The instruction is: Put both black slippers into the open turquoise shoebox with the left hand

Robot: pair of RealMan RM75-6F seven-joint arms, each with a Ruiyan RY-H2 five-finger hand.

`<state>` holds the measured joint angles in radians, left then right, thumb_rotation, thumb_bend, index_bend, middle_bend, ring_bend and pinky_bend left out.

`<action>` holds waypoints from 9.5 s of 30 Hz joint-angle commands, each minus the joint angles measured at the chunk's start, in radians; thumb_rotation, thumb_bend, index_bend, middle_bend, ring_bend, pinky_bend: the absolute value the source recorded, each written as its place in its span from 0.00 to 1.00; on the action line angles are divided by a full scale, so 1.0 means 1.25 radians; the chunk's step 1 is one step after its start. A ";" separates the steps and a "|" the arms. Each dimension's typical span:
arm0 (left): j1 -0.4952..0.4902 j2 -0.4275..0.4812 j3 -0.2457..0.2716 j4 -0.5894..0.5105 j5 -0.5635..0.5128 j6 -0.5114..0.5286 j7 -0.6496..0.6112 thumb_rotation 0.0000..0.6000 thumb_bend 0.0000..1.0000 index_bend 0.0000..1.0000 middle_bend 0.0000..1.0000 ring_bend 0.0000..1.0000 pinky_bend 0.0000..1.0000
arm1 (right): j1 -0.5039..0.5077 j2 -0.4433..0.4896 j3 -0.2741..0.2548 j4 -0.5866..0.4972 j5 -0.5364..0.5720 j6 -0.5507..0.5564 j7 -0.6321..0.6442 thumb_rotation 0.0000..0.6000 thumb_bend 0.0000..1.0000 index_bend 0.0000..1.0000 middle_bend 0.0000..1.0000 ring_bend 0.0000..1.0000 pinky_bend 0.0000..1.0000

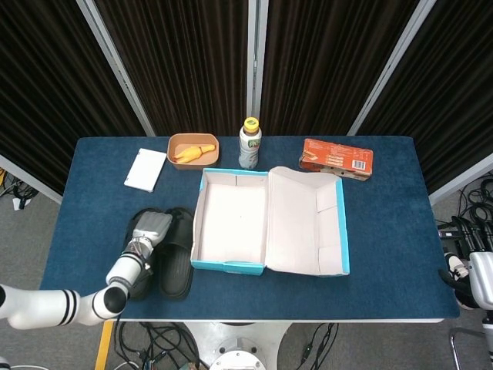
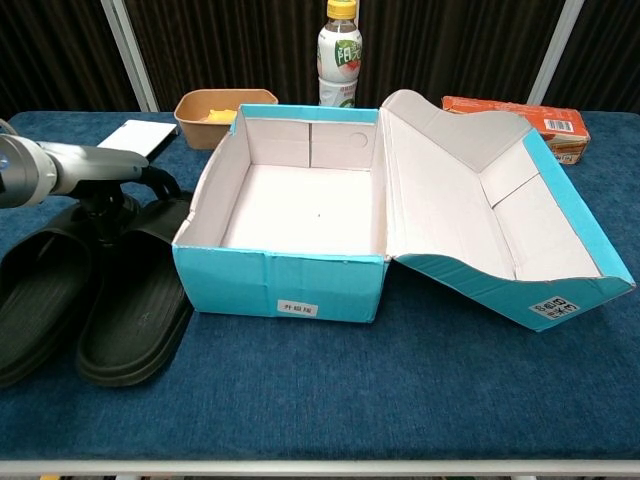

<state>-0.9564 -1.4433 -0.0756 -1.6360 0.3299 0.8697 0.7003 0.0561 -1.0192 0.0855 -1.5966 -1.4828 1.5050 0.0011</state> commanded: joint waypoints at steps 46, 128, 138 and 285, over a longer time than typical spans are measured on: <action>0.122 0.151 -0.232 -0.016 0.303 0.010 -0.561 1.00 0.00 0.59 0.59 0.84 0.86 | -0.002 0.028 0.016 -0.028 -0.015 0.035 -0.026 1.00 0.03 0.03 0.10 0.00 0.06; -0.077 -0.592 -0.147 0.993 0.818 -0.039 -1.117 1.00 0.00 0.09 0.00 0.10 0.45 | 0.014 0.070 0.020 -0.106 0.033 -0.006 -0.090 1.00 0.03 0.03 0.10 0.00 0.06; -0.040 -0.522 -0.185 0.873 0.773 -0.002 -0.992 1.00 0.00 0.09 0.00 0.00 0.34 | 0.011 0.067 0.017 -0.095 0.021 0.000 -0.072 1.00 0.04 0.03 0.10 0.00 0.06; 0.037 -0.326 -0.155 0.599 0.696 -0.088 -0.767 1.00 0.00 0.10 0.01 0.02 0.36 | 0.015 0.065 0.004 -0.094 0.000 -0.006 -0.061 1.00 0.05 0.03 0.10 0.00 0.06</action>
<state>-0.9160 -1.8603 -0.2692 -0.8696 1.2040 0.7459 -0.2794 0.0747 -0.9375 0.0904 -1.7147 -1.4823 1.4978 -0.0745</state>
